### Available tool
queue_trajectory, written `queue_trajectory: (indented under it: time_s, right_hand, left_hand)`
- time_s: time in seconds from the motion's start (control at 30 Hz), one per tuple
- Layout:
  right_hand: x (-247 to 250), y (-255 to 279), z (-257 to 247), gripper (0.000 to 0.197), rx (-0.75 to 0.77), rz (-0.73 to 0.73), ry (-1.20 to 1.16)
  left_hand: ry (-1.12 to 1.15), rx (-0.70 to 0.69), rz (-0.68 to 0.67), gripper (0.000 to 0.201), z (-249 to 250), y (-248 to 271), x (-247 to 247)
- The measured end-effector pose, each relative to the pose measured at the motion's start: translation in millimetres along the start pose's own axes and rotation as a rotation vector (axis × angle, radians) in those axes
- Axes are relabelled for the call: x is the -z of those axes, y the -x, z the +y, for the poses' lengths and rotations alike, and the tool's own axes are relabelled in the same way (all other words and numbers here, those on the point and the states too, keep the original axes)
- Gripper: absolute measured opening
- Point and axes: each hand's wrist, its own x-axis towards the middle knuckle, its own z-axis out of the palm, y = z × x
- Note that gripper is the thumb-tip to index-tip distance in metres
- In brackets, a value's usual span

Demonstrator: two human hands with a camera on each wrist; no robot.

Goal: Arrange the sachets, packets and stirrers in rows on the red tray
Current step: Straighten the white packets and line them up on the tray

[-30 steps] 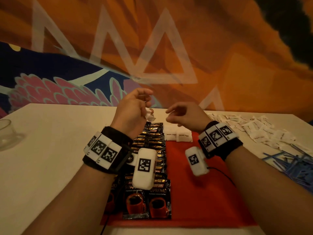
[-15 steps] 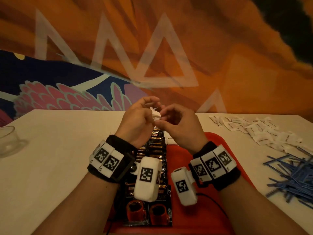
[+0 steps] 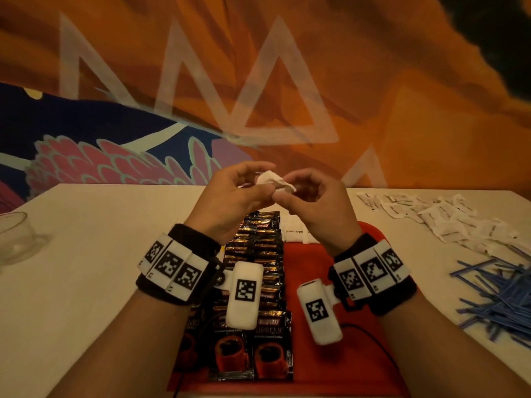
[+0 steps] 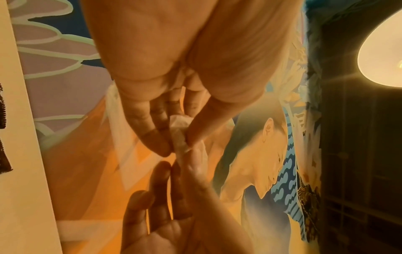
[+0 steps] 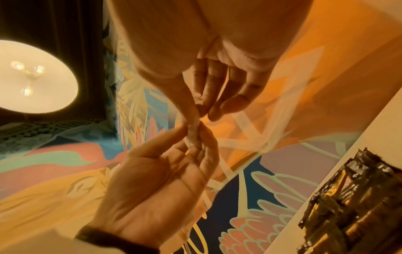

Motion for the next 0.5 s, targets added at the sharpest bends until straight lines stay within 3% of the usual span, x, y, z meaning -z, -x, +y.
queue_trajectory:
  time_s: [0.07,0.17,0.33,0.47,0.5]
  right_hand:
    - [0,0,-1,0.019,-0.023,0.027,-0.058]
    - [1,-1,-2,0.026,-0.062,0.037,-0.161]
    - [7,-3,-1,0.029,-0.043,-0.045,-0.106]
    - [10,-4,-4,0.008,-0.096,-0.088,-0.16]
    - [9,-4,-4,0.013,-0.12,-0.057,-0.167]
  left_hand:
    - [-0.023,-0.001,-0.001,0.023,0,0,0]
    - [-0.084,-0.035,0.018,0.013,-1,0,-1]
    - [-0.069,-0.047,0.012,0.01,-6,0,-2]
    - [-0.12,-0.078,0.015,0.011,-9,0,-4]
    - [-0.145,-0.086,0.012,0.012,-9,0,-4]
